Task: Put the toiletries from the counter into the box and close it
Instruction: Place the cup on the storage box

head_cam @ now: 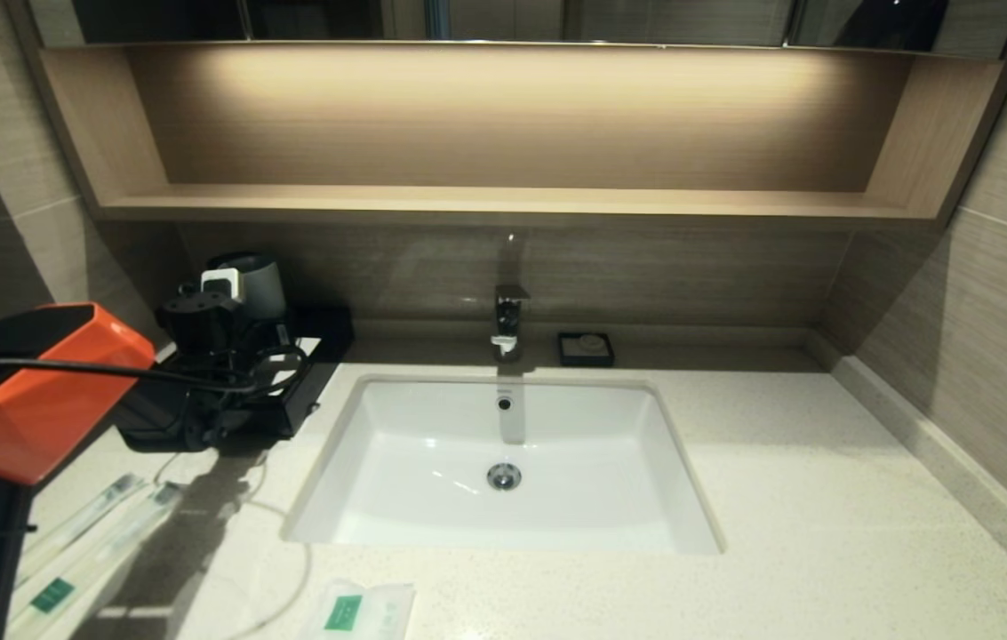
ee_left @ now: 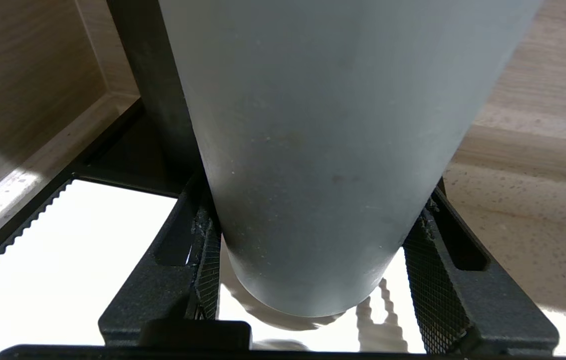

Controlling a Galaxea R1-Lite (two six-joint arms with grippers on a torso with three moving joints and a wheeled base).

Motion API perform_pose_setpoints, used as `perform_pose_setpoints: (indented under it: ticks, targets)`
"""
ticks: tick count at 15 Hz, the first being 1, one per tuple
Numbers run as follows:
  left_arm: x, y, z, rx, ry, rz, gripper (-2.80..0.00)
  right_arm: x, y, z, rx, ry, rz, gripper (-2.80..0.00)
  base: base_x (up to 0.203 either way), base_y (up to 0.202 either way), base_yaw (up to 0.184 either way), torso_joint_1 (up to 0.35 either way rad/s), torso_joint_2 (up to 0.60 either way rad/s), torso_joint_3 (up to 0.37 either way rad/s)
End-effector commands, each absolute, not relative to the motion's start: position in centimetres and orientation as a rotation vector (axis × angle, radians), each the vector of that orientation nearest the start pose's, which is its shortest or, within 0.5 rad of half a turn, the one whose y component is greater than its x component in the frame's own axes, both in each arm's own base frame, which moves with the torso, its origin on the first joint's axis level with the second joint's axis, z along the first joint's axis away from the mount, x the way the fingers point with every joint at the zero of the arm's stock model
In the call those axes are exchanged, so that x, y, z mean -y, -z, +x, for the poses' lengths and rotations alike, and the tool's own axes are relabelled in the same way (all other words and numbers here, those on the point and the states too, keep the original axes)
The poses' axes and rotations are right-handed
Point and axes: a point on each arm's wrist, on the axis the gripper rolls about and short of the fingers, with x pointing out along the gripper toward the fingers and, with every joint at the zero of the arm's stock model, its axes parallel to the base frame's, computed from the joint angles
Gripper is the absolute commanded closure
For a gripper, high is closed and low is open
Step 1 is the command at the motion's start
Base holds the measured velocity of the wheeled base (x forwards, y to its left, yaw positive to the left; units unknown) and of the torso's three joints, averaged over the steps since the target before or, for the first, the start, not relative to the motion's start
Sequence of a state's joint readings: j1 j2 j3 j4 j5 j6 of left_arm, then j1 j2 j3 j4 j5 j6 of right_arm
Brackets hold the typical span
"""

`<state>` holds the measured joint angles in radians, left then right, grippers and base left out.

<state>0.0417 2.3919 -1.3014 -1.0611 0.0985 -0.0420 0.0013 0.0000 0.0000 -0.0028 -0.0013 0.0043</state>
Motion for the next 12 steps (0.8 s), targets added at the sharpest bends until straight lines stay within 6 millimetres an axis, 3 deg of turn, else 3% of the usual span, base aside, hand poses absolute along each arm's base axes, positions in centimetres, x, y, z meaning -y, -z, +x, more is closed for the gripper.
perform_pose_setpoints:
  ticks: [1,12]
  targets:
    - [-2.0,-8.0,47.2,-0.019,-0.139,-0.042,0.0,0.0,-7.5,-2.3,0.002,0.0,0.005,0.0,0.0,0.0,0.0,0.0,0.0,0.0]
    - [-2.0,-8.0,48.4,-0.011,-0.137,-0.044,0.0,0.0,-7.5,-2.3,0.002,0.0,0.005,0.0,0.0,0.0,0.0,0.0,0.0,0.0]
